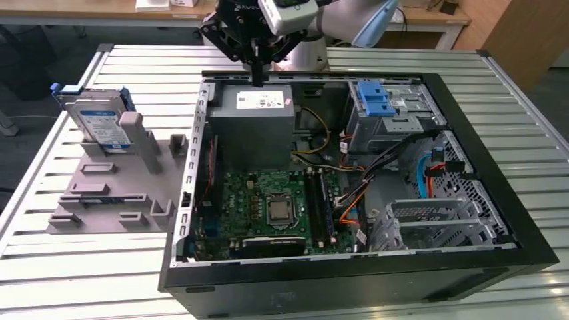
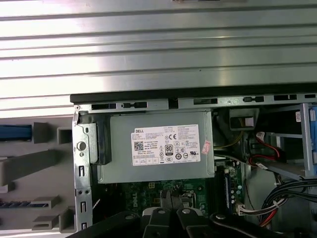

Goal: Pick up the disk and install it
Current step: 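Reach for the disk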

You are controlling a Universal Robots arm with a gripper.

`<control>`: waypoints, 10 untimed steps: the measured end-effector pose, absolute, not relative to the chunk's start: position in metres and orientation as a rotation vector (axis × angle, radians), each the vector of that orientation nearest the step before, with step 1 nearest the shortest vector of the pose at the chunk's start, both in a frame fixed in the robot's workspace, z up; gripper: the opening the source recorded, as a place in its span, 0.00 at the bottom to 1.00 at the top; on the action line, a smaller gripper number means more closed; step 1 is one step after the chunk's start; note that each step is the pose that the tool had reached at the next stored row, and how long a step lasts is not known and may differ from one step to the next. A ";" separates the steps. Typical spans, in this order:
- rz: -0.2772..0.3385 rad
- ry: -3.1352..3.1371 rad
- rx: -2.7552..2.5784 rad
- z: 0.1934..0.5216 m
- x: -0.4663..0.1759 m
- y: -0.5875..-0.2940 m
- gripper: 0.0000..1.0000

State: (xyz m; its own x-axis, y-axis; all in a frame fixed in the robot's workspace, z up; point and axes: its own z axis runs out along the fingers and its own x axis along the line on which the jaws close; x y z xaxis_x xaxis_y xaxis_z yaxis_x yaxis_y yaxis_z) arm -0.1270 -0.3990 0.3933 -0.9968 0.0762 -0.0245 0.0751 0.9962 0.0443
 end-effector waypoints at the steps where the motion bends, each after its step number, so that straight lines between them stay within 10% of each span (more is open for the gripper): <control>1: 0.068 3.112 0.118 0.393 -0.128 -0.399 0.11; 10: 0.068 3.112 0.118 0.393 -0.132 -0.399 0.11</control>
State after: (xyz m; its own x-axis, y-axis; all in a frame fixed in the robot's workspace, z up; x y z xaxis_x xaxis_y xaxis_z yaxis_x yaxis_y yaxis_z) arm -0.1323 -0.3989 0.3930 -0.9968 0.0762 -0.0245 0.0751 0.9962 0.0444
